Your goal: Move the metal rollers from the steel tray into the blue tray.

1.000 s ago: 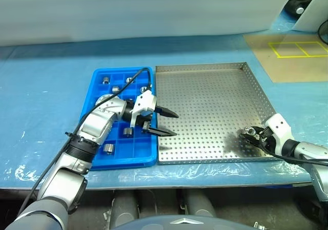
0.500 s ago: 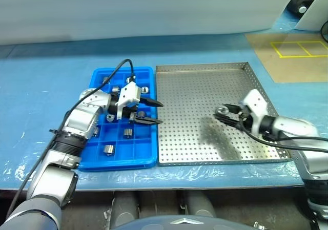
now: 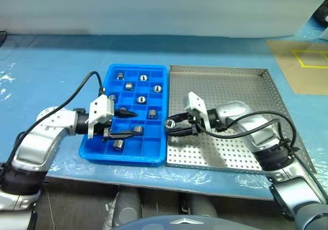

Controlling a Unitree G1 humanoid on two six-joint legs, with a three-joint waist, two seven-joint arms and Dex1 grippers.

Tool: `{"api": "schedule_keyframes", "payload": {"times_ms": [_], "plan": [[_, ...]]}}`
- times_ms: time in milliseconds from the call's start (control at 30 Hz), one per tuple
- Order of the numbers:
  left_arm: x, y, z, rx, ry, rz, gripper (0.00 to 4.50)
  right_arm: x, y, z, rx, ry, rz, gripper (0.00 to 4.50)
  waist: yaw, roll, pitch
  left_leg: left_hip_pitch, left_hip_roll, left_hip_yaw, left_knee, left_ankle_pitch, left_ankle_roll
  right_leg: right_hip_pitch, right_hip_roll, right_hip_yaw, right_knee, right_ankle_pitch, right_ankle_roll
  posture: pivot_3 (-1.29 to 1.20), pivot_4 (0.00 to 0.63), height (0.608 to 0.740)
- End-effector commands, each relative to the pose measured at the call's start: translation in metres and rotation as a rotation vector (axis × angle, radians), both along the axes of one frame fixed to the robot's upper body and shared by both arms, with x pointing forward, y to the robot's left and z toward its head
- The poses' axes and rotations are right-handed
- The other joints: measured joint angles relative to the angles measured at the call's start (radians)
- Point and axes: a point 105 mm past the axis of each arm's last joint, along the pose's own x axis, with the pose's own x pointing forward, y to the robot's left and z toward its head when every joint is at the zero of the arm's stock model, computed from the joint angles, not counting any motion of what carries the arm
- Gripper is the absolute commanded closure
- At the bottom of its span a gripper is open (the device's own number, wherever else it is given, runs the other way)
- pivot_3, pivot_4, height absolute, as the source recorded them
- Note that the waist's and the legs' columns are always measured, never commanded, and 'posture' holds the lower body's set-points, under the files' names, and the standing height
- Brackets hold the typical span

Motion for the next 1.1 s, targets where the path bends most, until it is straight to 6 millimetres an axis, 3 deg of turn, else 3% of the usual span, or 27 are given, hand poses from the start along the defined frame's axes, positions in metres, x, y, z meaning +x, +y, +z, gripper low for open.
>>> {"api": "schedule_keyframes", "payload": {"times_ms": [33, 233, 400, 433, 567, 800, 1100], "plan": [[-0.013, 0.0, 0.014, -0.01, -0.043, 0.038, 1.56, -0.005, 0.013, 0.006, 0.016, -0.023, 0.114, 2.78, 0.016, 0.0, 0.0, 0.0, 0.0, 0.0, 0.0, 0.0, 0.0, 0.0, 0.0, 0.0, 0.0, 0.0, 0.0, 0.26, 0.15, 0.74], [-0.025, 0.002, 0.013, -0.011, -0.028, 0.096, 1.56, -0.007, 0.02, 0.0, 0.006, 0.018, 0.189, 2.78, 0.059, 0.0, 0.0, 0.0, 0.0, -0.003, 0.0, 0.001, -0.002, 0.001, -0.001, -0.002, 0.001, 0.0, 0.0, 0.31, 0.15, 0.74], [-0.026, 0.001, 0.015, -0.013, -0.029, 0.11, 1.56, -0.007, 0.02, -0.006, 0.002, 0.043, 0.199, 2.78, 0.067, 0.0, 0.0, 0.0, 0.0, -0.004, 0.0, 0.001, -0.003, 0.001, -0.001, -0.002, 0.001, 0.0, 0.0, 0.32, 0.15, 0.74], [-0.026, 0.001, 0.015, -0.013, -0.028, 0.11, 1.56, -0.007, 0.02, -0.007, -0.001, 0.041, 0.2, 2.05, 0.067, 0.0, 0.0, 0.0, 0.0, -0.004, 0.0, 0.001, -0.003, 0.001, -0.001, -0.002, 0.001, 0.0, 0.0, 0.31, 0.15, 0.74], [-0.023, 0.0, 0.016, -0.016, -0.031, 0.106, 1.56, -0.004, 0.018, -0.008, -0.013, 0.053, 0.178, 0.85, 0.067, 0.0, 0.0, -0.001, 0.0, -0.004, -0.001, 0.002, -0.003, 0.0, -0.001, -0.002, 0.001, 0.0, 0.0, 0.3, 0.15, 0.74], [-0.013, -0.005, 0.018, -0.018, -0.042, 0.065, 1.56, 0.005, 0.011, -0.006, -0.017, 0.005, 0.111, 0.85, 0.062, 0.0, 0.0, 0.0, 0.0, -0.004, 0.0, 0.002, -0.004, 0.0, 0.0, -0.002, 0.001, 0.0, 0.0, 0.24, 0.15, 0.74], [0.019, -0.026, 0.02, -0.052, -0.068, -0.058, 1.56, 0.031, -0.029, 0.033, 0.072, -0.11, -0.173, 0.85, 0.046, 0.0, 0.0, 0.0, -0.002, -0.003, 0.001, 0.005, -0.008, 0.0, 0.0, 0.0, 0.003, 0.0, 0.001, 0.01, 0.15, 0.74]]}}
